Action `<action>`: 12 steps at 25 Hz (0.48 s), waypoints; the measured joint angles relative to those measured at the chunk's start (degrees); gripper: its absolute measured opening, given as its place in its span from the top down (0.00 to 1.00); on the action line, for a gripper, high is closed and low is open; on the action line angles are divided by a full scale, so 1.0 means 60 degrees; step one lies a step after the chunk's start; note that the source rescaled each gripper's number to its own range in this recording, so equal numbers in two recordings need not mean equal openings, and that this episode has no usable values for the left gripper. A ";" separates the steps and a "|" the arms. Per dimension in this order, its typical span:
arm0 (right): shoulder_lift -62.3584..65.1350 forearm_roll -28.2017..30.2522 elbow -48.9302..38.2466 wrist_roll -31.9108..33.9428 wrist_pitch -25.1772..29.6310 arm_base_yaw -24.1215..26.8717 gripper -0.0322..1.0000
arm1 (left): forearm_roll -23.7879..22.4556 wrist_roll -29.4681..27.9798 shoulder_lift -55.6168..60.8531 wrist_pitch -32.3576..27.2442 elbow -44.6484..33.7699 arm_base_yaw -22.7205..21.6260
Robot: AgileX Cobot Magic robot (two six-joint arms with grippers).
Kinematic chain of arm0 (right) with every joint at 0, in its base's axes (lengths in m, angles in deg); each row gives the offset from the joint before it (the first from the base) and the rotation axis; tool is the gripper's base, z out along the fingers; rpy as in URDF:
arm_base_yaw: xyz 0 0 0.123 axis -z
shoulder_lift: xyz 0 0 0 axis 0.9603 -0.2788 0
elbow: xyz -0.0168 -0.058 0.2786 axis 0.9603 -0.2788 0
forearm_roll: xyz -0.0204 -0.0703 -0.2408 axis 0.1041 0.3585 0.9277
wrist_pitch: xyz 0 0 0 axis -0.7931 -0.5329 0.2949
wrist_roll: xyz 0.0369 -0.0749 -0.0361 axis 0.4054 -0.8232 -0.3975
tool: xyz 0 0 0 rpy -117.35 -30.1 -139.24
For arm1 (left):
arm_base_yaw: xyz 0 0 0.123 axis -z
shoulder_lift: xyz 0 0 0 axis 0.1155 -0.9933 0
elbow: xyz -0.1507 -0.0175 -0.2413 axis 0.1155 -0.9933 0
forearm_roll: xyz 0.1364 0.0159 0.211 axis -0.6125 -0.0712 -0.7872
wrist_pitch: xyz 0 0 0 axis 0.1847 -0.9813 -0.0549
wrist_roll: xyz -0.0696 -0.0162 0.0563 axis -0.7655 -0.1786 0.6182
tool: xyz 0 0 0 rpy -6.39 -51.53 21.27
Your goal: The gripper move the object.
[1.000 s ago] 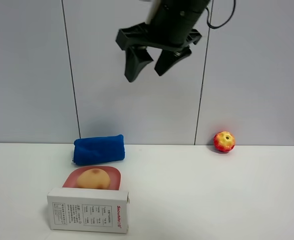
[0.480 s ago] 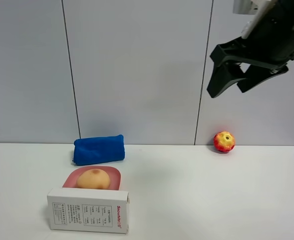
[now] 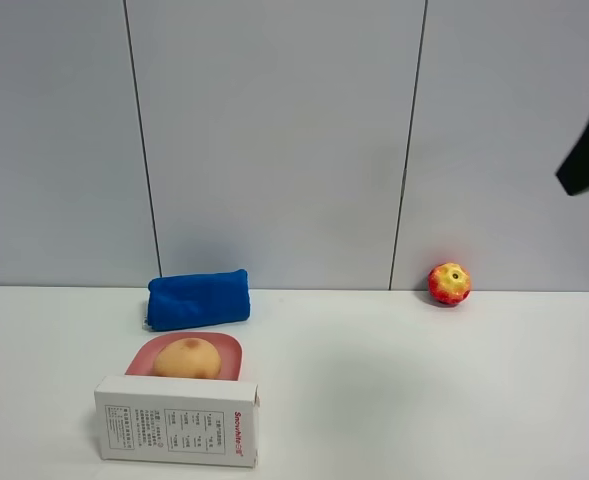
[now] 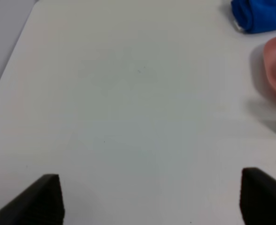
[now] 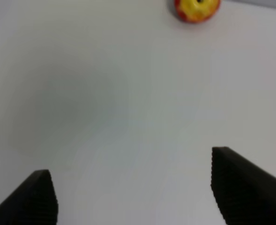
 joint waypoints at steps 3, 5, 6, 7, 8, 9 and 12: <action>0.1369 0.0000 -0.0730 0.0018 0.0380 0.0476 0.28 | 0.0000 0.0000 0.0000 0.0000 0.0000 0.0000; 0.2410 -0.0008 -0.1153 0.0048 0.0729 0.0931 0.23 | 0.0000 0.0000 0.0000 0.0000 0.0000 0.0000; 0.2926 -0.0008 -0.1346 0.0091 0.0915 0.1231 0.19 | 0.0000 0.0000 0.0000 0.0000 0.0000 0.0000; 0.3357 -0.0008 -0.1491 0.0161 0.1088 0.1555 0.14 | 0.0000 0.0000 0.0000 0.0000 0.0000 0.0000; 0.3865 0.0000 -0.1652 0.0223 0.1269 0.1822 0.12 | 0.0000 0.0000 0.0000 0.0000 0.0000 0.0000; 0.4375 0.0000 -0.1804 0.0275 0.1406 0.2123 0.11 | 0.0000 0.0000 0.0000 0.0000 0.0000 0.0000; 0.5797 0.0000 -0.2291 0.0275 0.1612 0.2780 0.09 | 0.0000 0.0000 0.0000 0.0000 0.0000 0.0000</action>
